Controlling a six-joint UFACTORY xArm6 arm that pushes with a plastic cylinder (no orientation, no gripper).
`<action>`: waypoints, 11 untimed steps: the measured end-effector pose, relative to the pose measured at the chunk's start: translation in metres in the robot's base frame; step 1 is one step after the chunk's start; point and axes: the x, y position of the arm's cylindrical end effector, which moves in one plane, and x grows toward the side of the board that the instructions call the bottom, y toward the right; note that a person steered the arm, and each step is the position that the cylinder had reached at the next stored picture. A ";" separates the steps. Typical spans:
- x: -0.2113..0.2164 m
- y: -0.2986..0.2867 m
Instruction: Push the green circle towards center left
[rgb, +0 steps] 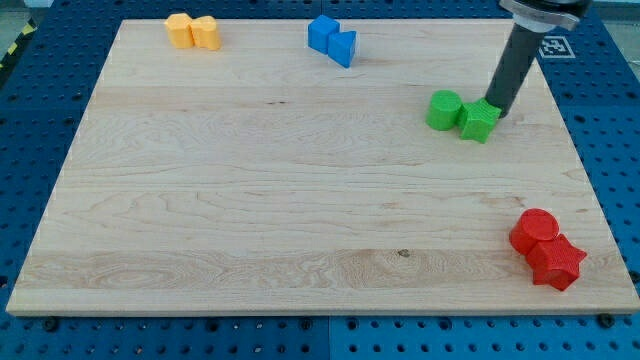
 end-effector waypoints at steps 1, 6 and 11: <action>0.000 -0.007; 0.003 -0.131; -0.005 -0.283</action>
